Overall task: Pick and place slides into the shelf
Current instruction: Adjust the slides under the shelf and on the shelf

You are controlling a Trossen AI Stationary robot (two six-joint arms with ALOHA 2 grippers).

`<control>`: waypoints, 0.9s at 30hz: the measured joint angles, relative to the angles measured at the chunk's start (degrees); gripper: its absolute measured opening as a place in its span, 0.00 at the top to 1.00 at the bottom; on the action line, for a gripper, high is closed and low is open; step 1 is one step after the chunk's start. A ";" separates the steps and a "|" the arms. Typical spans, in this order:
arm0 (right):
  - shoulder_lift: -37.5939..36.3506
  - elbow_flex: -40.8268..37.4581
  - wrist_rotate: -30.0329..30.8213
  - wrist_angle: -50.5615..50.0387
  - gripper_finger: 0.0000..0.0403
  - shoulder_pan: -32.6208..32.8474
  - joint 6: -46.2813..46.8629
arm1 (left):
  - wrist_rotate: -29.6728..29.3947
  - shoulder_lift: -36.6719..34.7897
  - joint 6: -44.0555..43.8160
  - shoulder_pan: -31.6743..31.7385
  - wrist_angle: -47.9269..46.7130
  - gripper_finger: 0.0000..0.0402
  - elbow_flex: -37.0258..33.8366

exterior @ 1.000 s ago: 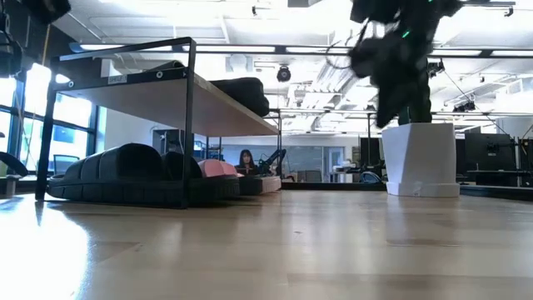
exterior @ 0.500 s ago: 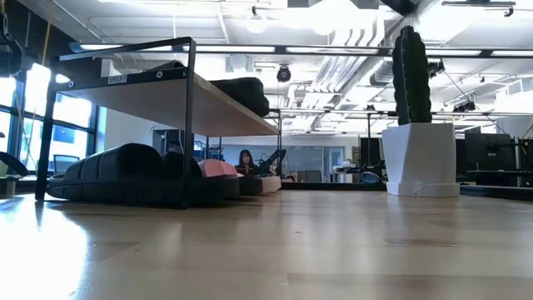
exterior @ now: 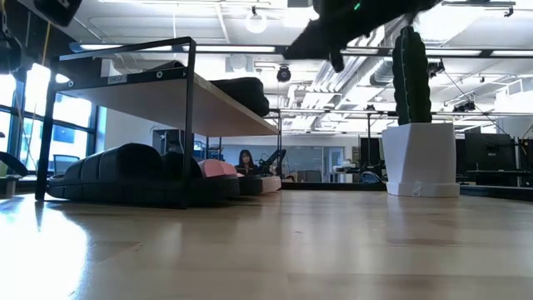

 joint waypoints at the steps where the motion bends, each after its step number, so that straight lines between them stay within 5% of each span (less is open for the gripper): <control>1: 0.79 0.60 -0.98 0.88 1.00 -2.71 -0.44 | -1.34 0.33 0.00 0.00 -0.55 0.98 0.00; 11: 17.08 11.13 -14.52 -0.70 1.00 -17.98 -6.79 | -11.56 0.67 -3.93 0.00 -6.85 0.98 -0.02; 19: 24.48 21.33 -18.61 -9.63 1.00 -20.08 -10.49 | -12.15 1.00 -4.38 0.00 -7.26 0.98 -0.02; 27: 26.44 21.53 -16.55 -11.06 1.00 -17.87 -10.74 | -11.91 1.00 -4.50 0.00 -7.29 0.98 -0.02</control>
